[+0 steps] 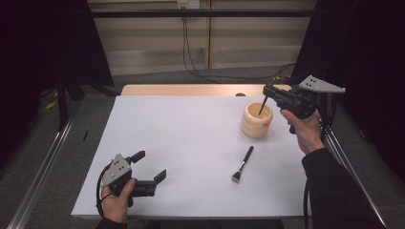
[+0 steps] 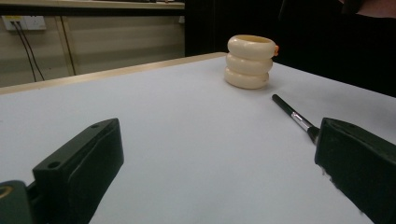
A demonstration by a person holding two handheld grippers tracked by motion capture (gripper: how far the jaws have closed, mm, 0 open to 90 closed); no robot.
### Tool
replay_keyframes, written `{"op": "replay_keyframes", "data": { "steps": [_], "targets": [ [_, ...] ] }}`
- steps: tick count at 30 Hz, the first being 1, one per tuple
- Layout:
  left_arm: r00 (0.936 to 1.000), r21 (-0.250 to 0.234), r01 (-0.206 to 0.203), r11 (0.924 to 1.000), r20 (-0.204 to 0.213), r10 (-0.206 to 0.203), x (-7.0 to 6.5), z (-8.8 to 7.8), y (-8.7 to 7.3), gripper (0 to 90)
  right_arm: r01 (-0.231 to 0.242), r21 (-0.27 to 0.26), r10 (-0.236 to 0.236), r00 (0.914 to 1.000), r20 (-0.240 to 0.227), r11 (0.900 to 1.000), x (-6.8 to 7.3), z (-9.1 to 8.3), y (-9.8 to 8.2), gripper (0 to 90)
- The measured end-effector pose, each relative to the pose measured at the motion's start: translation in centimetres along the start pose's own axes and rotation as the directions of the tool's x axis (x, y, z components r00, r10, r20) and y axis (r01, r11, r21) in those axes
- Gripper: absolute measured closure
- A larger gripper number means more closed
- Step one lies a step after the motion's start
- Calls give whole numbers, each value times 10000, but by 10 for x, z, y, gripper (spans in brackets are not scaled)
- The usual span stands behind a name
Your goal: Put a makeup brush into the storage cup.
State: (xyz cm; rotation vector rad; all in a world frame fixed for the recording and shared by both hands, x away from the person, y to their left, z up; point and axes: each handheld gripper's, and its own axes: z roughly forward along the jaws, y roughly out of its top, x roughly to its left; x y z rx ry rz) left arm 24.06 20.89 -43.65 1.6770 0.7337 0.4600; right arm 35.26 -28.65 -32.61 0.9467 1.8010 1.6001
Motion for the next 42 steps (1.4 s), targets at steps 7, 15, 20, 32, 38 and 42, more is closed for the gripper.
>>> {"op": "replay_keyframes", "data": {
  "steps": [7, 15, 20, 32, 38, 42],
  "targets": [
    [10000, 4, 14, 10000, 47, -14, 0, 0, 0, 11, 48, 97, -52, 9990, 444, 9999, -8, 9, -6, 838],
    [9999, 77, -87, 9999, 88, 87, 2, 0, -1, 10, 88, 363, -117, 9967, 808, 9993, -18, 19, -14, 837],
    [10000, 124, -86, 9999, 43, 86, 1, 0, -1, 10, 12, 464, -58, 9950, 996, 9989, -24, 23, -19, 837],
    [9998, 95, -110, 9999, 162, 109, 3, 0, 0, 11, -119, 735, 48, 9953, 971, 9972, -22, 33, -31, 837],
    [9998, 98, -214, 9997, 16, 214, 3, -1, 0, 14, -183, 820, 102, 9951, 980, 9965, -22, 37, -37, 836],
    [9998, 119, -192, 9997, 23, 192, 2, -1, 0, 14, -309, 1028, 206, 9948, 1001, 9942, -23, 37, -48, 836]
  ]
}}
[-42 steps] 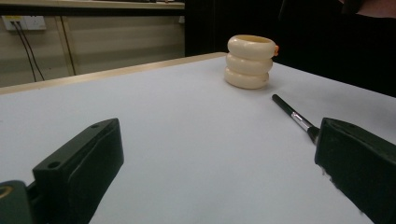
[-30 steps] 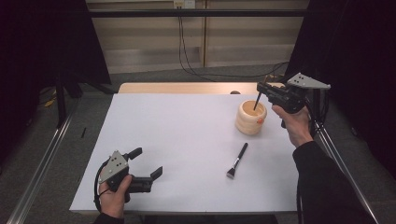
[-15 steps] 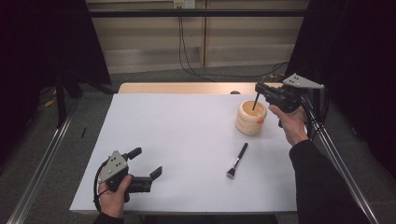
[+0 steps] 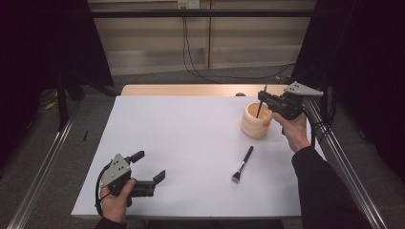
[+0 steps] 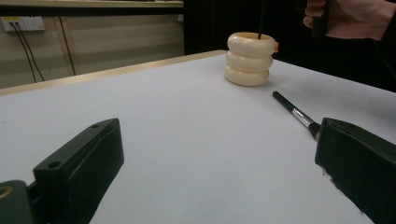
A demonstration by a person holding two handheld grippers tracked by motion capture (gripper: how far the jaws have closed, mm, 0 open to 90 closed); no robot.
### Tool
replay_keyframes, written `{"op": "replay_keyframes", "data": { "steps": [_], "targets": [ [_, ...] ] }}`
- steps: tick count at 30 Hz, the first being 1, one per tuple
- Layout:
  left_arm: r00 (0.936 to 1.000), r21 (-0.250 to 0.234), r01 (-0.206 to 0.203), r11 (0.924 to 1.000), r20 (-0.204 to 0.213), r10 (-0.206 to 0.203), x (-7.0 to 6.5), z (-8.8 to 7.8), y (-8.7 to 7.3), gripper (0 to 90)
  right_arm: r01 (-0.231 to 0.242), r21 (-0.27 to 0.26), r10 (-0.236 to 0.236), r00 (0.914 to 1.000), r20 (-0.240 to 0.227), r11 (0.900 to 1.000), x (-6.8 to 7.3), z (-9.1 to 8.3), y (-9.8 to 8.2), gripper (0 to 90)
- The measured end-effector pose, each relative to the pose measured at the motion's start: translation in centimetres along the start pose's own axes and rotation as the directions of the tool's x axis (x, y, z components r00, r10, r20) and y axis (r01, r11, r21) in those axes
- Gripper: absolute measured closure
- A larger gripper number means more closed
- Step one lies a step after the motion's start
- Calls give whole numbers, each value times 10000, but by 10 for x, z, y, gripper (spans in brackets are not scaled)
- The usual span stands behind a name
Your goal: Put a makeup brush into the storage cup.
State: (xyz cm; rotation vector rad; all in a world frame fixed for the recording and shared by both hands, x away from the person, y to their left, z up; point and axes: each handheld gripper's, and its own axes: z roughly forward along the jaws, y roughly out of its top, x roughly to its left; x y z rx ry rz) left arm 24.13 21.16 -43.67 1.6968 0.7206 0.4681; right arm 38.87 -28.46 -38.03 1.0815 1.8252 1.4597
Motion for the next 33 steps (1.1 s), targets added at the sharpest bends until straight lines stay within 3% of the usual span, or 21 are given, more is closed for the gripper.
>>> {"op": "replay_keyframes", "data": {
  "steps": [14, 17, 25, 33],
  "targets": [
    [9999, 77, -106, 9999, -81, 107, 0, -3, 0, 15, -419, 185, 414, 9988, 243, 9990, -5, -4, -22, 835],
    [9998, 66, -152, 9999, -123, 153, 0, -3, 0, 19, -220, 293, 211, 9993, 319, 9993, -4, -1, -26, 835],
    [9998, 39, -159, 9999, -118, 159, 0, -4, 0, 19, -297, 401, 292, 9995, 135, 9988, -1, 3, -33, 833],
    [9997, 38, -170, 9998, -161, 171, 0, -4, 0, 21, -454, 477, 444, 9987, 231, 9978, -5, 2, -38, 828]
  ]
}}
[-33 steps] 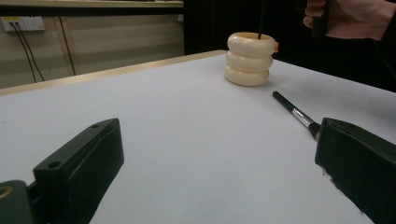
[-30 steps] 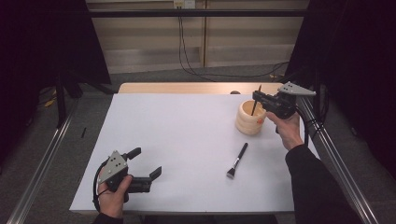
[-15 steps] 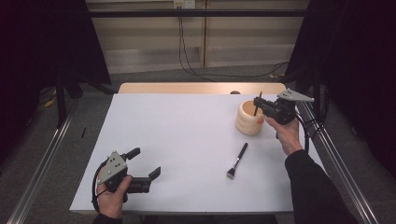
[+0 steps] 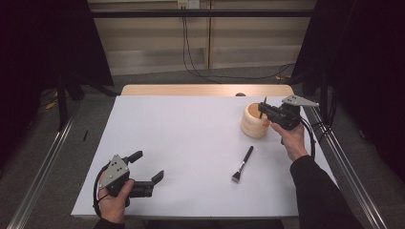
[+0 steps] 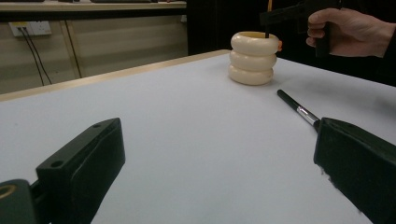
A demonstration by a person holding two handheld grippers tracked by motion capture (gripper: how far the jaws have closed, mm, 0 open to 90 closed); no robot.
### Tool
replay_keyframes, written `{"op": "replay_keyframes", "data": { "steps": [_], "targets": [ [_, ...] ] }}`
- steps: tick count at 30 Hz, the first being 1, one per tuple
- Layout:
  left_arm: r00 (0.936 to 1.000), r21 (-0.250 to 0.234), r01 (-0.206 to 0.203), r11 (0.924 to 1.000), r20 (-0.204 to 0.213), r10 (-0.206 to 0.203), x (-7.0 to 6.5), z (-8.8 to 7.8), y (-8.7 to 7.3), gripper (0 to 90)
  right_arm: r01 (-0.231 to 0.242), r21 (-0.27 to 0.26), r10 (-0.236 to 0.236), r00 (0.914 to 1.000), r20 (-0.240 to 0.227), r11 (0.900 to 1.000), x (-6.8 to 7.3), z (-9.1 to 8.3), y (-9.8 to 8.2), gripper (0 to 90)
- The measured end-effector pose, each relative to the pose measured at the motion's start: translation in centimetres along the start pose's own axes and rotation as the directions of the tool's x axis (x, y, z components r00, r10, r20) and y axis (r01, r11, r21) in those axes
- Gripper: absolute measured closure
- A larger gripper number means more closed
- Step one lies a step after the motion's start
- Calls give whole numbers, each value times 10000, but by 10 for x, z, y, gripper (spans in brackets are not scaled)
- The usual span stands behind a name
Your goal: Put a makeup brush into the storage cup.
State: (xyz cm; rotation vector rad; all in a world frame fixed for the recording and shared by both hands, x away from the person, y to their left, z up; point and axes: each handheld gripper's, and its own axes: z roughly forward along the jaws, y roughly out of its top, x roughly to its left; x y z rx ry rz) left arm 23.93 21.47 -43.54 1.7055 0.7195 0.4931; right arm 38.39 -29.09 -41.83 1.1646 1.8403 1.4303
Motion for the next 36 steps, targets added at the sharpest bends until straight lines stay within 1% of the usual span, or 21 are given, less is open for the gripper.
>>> {"op": "replay_keyframes", "data": {
  "steps": [2, 5, 6, 8, 11, 15, 16, 17, 20, 21, 22, 23, 25, 26, 28, 29, 30, 32, 33, 34, 36],
  "targets": [
    [10000, -5, -64, 10000, -4, 64, 0, 0, 0, 23, 11, 36, -11, 10000, 22, 10000, 0, 0, -1, 816],
    [10000, -21, -21, 10000, 0, 21, 0, 0, 0, 23, -38, -10, 38, 10000, 39, 10000, 0, 0, -3, 798],
    [10000, -67, 28, 10000, 10, -28, 0, 0, 0, 23, -29, 14, 29, 10000, 27, 10000, 0, -1, -3, 773],
    [10000, -18, -62, 10000, 11, 62, 0, -1, 0, 22, -109, -18, 109, 9999, 37, 9999, 0, -2, -3, 753],
    [10000, -8, -47, 10000, 34, 47, 1, 0, 0, 23, -99, -74, 100, 9998, 171, 9999, -2, -3, -3, 694],
    [10000, -2, -51, 10000, 24, 51, 1, 0, 0, 22, -128, -175, 131, 9998, 157, 9998, -1, -5, -2, 611],
    [10000, -23, -40, 10000, 32, 40, 1, 0, 0, 23, -53, -212, 56, 9999, 129, 9998, -1, -6, -2, 588],
    [10000, -21, -44, 10000, 34, 44, 1, 0, 0, 23, -9, -214, 12, 9999, 130, 9998, 0, -6, -1, 535],
    [10000, -2, -51, 10000, 54, 51, 1, 0, 0, 22, 60, -274, -57, 9999, 101, 9996, 2, -8, 0, 421],
    [10000, -3, -43, 10000, 83, 43, 1, 0, 0, 22, 1, -265, 1, 9999, 108, 9996, 3, -8, 1, 356],
    [10000, -5, -26, 10000, 59, 26, 1, 0, 0, 22, -31, -239, 33, 9999, 103, 9997, 4, -8, 1, 330],
    [10000, -23, -39, 10000, 70, 39, 1, 0, 0, 22, 74, -187, -73, 10000, 53, 9998, 5, -7, 1, 288],
    [10000, -27, 21, 10000, 89, -21, 1, 0, 0, 22, 49, -182, -51, 9999, -141, 9998, 8, -6, 2, 215],
    [10000, 6, 2, 10000, 12, -2, 1, 1, 0, 22, 114, -178, -117, 9998, -151, 9998, 9, -6, 2, 170],
    [10000, -28, 22, 10000, 71, -22, 1, 0, 0, 23, -99, -326, 91, 9996, -260, 9994, 10, -6, 3, 134],
    [10000, -17, 0, 10000, 4, 0, 1, 0, 0, 22, -120, -370, 110, 9995, -288, 9992, 10, -7, 4, 116],
    [10000, -49, -11, 10000, -2, 11, 2, 0, 0, 23, -82, -390, 71, 9996, -288, 9992, 10, -8, 4, 47],
    [10000, -52, -21, 10000, 15, 21, 3, -1, 0, 23, -83, -495, 76, 9999, -143, 9987, 11, -10, 4, 37],
    [10000, -31, -21, 10000, -30, 21, 2, -1, 0, 22, -162, -549, 144, 9994, -330, 9984, 11, -11, 4, 13],
    [10000, -6, 14, 10000, 27, -14, 2, -1, 0, 21, -191, -521, 170, 9991, -394, 9985, 11, -12, 4, 4],
    [10000, -34, 47, 10000, 86, -47, 1, 0, 0, 20, -207, -561, 187, 9992, -348, 9982, 12, -15, 4, 14]
  ]
}}
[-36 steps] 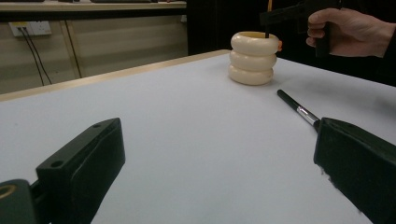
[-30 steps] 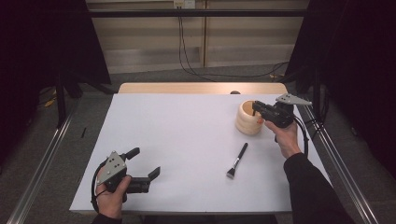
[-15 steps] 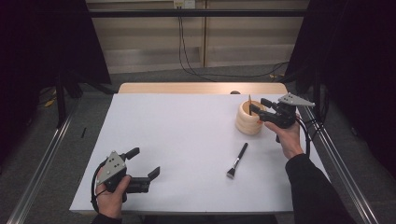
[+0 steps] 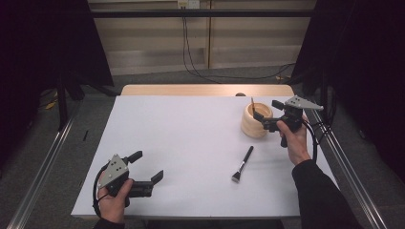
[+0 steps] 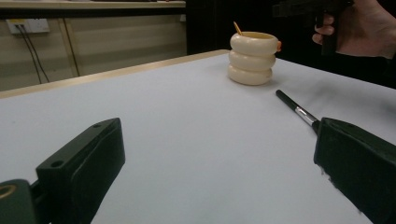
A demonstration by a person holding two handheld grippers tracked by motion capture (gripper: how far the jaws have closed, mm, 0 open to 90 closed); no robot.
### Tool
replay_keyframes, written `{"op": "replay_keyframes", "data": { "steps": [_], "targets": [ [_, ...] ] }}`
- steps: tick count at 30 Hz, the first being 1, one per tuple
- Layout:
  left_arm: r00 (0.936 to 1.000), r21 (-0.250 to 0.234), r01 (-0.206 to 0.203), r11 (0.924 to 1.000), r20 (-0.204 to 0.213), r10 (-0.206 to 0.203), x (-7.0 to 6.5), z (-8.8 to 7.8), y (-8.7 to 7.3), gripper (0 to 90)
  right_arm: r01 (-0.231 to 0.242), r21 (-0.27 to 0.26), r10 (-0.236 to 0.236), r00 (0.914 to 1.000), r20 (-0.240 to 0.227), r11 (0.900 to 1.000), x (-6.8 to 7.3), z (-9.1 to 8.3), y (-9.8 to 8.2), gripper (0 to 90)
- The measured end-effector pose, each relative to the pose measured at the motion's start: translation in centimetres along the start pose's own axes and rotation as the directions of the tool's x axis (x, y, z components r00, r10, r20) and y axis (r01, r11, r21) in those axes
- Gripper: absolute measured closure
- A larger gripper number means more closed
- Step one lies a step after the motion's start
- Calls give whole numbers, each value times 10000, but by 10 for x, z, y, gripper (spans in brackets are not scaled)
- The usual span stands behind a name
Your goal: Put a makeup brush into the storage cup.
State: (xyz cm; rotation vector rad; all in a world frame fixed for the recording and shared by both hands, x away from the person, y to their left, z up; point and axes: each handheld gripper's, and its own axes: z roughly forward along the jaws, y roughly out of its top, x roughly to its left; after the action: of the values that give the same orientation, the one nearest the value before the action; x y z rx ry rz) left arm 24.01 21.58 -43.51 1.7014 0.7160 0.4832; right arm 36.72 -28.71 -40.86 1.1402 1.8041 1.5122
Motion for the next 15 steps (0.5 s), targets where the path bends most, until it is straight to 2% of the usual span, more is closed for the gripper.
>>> {"op": "replay_keyframes", "data": {
  "steps": [4, 5, 9, 14, 15],
  "targets": [
    [9999, -38, 85, 10000, -55, -85, 1, -1, 0, 21, -142, -82, 142, 9999, 25, 9999, 2, -6, 1, 22],
    [10000, -74, 84, 9999, -53, -85, 1, -1, 0, 21, -176, -63, 177, 9997, 178, 9998, 3, -7, 0, 25],
    [10000, -59, 64, 10000, -40, -64, -1, 0, 0, 20, -46, 45, 46, 9999, 132, 10000, 4, -13, -3, 6],
    [10000, -16, -46, 10000, -3, 46, -1, 0, 0, 19, 90, -230, -85, 9998, 185, 9997, 9, -23, 0, 0],
    [10000, -74, 69, 9999, -47, -69, -1, -1, 0, 19, 202, -301, -196, 9996, 193, 9993, 10, -25, 0, 0]
  ]
}}
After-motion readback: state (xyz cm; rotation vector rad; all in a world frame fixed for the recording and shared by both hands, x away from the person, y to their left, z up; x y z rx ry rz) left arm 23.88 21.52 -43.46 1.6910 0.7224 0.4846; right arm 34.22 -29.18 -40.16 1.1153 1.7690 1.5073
